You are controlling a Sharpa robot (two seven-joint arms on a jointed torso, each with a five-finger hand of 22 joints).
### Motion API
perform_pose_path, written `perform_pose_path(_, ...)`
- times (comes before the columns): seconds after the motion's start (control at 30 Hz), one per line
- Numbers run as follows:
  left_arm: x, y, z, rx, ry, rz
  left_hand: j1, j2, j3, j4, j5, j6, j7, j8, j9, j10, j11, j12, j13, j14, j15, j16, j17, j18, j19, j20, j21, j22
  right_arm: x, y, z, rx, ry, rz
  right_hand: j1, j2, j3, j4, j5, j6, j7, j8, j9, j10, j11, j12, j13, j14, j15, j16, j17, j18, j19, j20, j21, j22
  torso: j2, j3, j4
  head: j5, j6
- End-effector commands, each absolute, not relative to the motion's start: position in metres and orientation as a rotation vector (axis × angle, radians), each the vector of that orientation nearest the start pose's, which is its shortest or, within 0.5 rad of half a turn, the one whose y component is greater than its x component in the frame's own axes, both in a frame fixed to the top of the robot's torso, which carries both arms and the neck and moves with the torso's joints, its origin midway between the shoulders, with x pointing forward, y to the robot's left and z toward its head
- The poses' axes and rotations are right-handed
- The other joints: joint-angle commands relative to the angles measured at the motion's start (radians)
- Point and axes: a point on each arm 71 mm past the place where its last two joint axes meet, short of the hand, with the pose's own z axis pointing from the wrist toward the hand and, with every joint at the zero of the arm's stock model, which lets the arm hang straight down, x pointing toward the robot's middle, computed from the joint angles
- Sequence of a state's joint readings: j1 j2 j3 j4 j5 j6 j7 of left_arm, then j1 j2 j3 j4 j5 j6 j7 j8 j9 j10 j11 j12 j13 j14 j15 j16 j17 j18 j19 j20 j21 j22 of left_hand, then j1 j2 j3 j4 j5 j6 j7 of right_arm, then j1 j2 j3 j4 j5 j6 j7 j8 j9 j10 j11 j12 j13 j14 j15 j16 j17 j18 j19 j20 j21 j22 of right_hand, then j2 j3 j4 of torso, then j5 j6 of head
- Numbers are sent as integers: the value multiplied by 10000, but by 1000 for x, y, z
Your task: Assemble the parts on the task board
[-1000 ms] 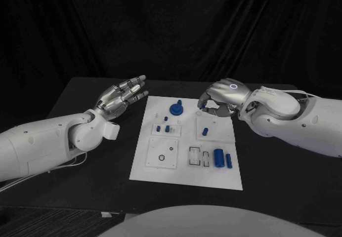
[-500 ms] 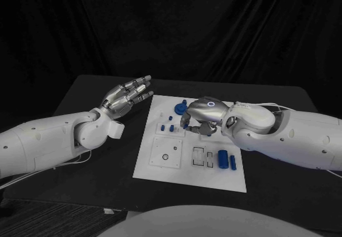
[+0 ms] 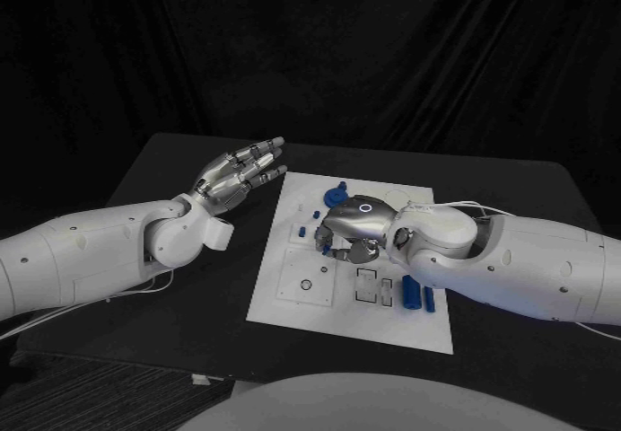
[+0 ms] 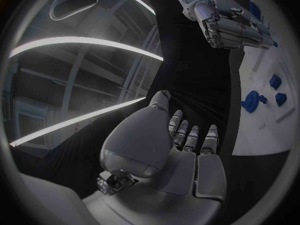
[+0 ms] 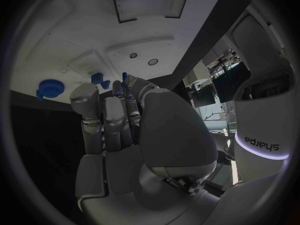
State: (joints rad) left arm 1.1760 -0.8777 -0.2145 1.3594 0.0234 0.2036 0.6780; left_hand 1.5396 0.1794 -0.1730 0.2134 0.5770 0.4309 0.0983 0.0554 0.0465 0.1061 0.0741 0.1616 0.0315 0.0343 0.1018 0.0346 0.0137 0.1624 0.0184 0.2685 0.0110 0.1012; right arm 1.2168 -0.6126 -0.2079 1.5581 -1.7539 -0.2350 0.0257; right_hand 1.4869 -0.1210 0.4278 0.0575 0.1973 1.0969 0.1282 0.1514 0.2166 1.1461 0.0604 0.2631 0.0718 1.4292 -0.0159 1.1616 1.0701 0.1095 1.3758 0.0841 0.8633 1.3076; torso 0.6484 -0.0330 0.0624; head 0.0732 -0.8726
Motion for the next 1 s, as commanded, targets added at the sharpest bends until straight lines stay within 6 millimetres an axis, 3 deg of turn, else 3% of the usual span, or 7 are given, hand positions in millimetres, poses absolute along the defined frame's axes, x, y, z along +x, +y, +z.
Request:
perform_pose_path(0.03, 472, 258, -236, -10273, 14201, -19511, 99, 39, 22, -12, 37, -15, 83, 66, 17, 7, 67, 43, 14, -14, 66, 46, 9, 177, 27, 70, 52, -12, 424, -66, -235, -8119, 16798, 8109, 81, -23, 10, -66, 60, -86, 16, -74, -16, -16, 63, -48, 0, -82, 14, -51, -17, 123, -88, 12, -82, 1005, -4, -8, 4, 46, 0)
perform_pose_path(0.6, 472, 255, -237, -10312, 14340, -19583, 118, 62, 56, -32, 35, -19, 105, 68, 17, 20, 94, 59, 17, -7, 77, 59, 12, 177, 26, 69, 50, -24, 420, -66, -243, -8068, 17048, 8115, 76, -32, 22, -99, 73, -161, 38, -138, -36, -28, 81, -86, 0, -115, 29, -111, -89, 137, -122, 24, -177, 985, -11, -4, -16, 246, 0)
perform_pose_path(1.0, 472, 255, -241, -10389, 14468, -19549, 144, 91, 103, -57, 23, 43, 123, 83, 25, 5, 113, 45, 12, -8, 99, 66, 12, 176, 26, 71, 48, -34, 416, -67, -245, -7972, 17026, 8213, 73, -35, 22, -104, 73, -171, 42, -147, -39, -30, 85, -92, 0, -116, 32, -108, -86, 139, -128, 26, -191, 982, -6, -5, -13, 203, 0)
